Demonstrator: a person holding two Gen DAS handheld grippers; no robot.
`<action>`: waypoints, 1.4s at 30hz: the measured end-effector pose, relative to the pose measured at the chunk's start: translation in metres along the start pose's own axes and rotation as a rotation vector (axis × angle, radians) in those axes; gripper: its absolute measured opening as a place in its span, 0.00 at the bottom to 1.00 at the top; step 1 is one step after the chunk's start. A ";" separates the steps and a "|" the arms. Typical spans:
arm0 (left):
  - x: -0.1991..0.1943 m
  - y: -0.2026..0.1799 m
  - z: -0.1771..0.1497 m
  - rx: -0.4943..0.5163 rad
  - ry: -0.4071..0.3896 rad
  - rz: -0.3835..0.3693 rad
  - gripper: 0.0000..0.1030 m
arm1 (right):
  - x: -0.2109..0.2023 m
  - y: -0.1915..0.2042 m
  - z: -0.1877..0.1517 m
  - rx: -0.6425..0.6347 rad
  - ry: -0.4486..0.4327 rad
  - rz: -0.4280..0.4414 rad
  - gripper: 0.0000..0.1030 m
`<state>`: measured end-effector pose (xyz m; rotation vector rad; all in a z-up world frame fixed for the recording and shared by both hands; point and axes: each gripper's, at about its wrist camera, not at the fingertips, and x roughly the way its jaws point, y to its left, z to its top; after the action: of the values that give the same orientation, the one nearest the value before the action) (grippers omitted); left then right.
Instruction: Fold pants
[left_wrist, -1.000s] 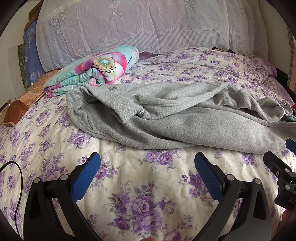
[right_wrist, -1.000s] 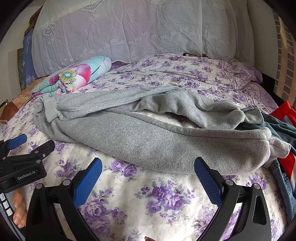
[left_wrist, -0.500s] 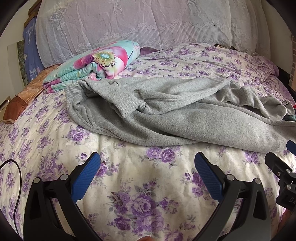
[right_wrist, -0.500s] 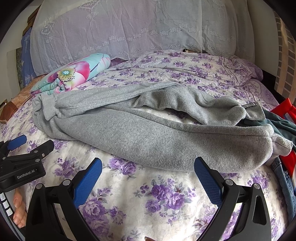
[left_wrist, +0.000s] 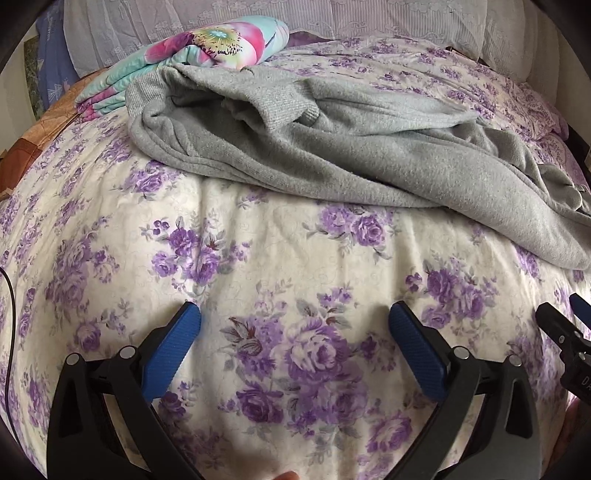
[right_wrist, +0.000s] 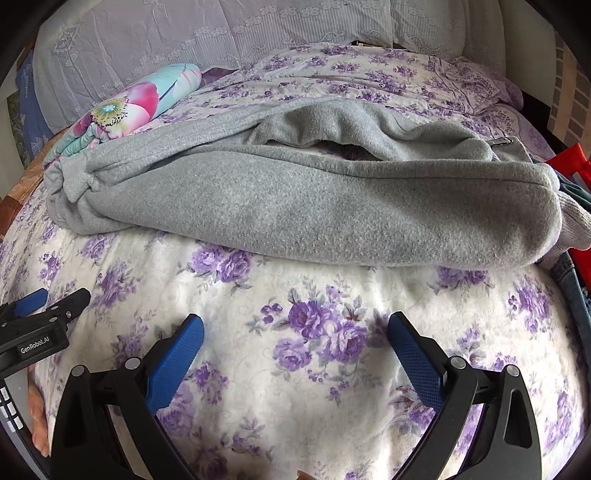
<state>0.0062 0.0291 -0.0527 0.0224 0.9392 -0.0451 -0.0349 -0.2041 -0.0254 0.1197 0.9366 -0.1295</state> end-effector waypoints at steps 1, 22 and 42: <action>0.000 0.000 -0.001 -0.002 -0.001 0.000 0.96 | 0.001 0.000 0.001 -0.002 0.011 0.002 0.97; -0.029 0.002 0.050 -0.037 -0.152 -0.034 0.96 | -0.031 -0.013 0.032 0.072 -0.146 0.151 0.97; 0.030 0.067 0.075 -0.227 -0.003 -0.175 0.96 | -0.027 -0.086 -0.010 0.218 -0.067 0.053 0.97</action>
<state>0.0876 0.0917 -0.0330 -0.2698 0.9366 -0.0997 -0.0721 -0.2856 -0.0134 0.3402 0.8497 -0.1852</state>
